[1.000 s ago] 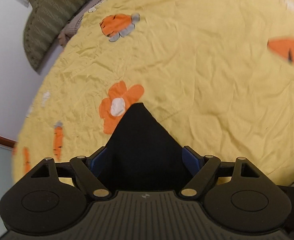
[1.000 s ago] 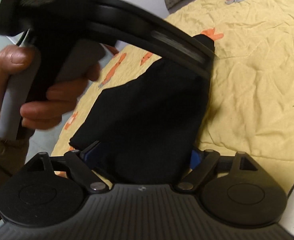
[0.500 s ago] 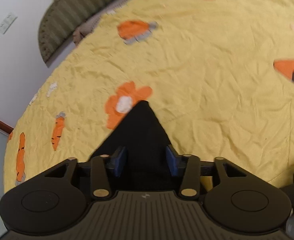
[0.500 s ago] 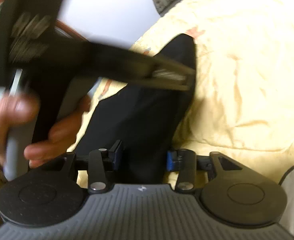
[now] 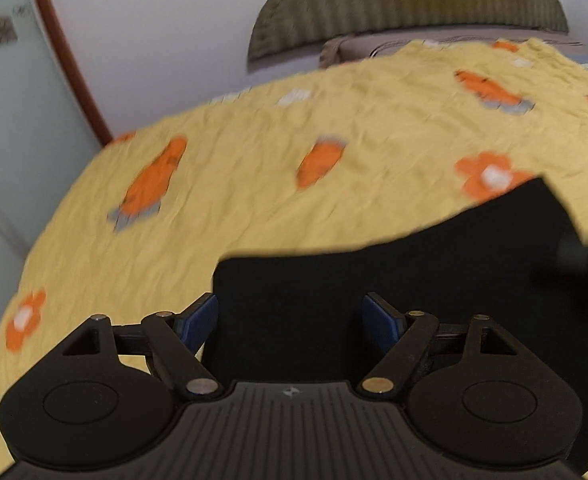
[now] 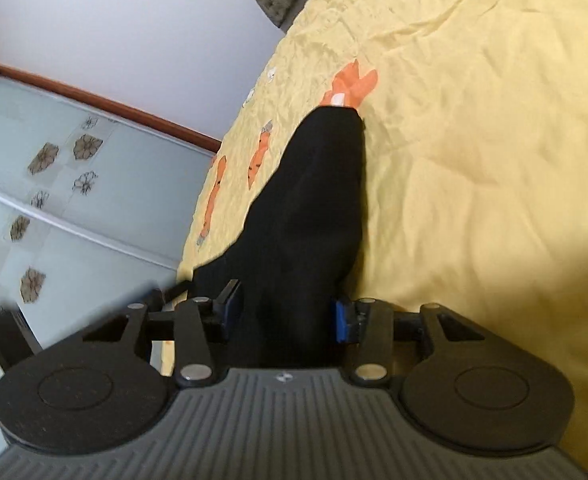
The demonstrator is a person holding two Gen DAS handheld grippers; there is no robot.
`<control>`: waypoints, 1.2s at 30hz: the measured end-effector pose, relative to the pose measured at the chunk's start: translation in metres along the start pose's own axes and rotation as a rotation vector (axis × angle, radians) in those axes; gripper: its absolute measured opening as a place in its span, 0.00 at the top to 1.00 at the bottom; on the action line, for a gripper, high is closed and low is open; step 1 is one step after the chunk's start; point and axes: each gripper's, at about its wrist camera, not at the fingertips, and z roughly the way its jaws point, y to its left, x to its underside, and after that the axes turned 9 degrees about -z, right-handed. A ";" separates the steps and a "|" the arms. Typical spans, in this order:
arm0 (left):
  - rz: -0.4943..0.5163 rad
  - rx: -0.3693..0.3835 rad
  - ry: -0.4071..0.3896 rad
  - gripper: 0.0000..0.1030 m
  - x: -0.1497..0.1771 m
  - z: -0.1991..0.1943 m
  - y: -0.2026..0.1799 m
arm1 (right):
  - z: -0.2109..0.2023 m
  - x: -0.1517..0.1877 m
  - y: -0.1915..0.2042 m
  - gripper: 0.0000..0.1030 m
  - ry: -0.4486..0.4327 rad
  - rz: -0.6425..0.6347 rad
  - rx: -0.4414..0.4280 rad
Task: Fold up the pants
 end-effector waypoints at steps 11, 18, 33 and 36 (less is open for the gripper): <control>-0.043 0.037 -0.024 0.23 0.020 0.009 0.013 | 0.035 -0.013 0.014 0.77 0.039 -0.099 0.092; -0.026 0.051 -0.016 0.23 0.018 0.003 0.003 | 0.024 -0.004 0.014 0.88 -0.013 -0.116 0.128; -0.066 0.073 -0.001 0.23 0.017 -0.004 0.000 | -0.008 0.000 0.025 0.51 -0.059 -0.154 0.247; -0.076 0.072 -0.003 0.23 0.020 -0.008 0.001 | -0.030 0.013 0.044 0.32 -0.139 -0.218 0.332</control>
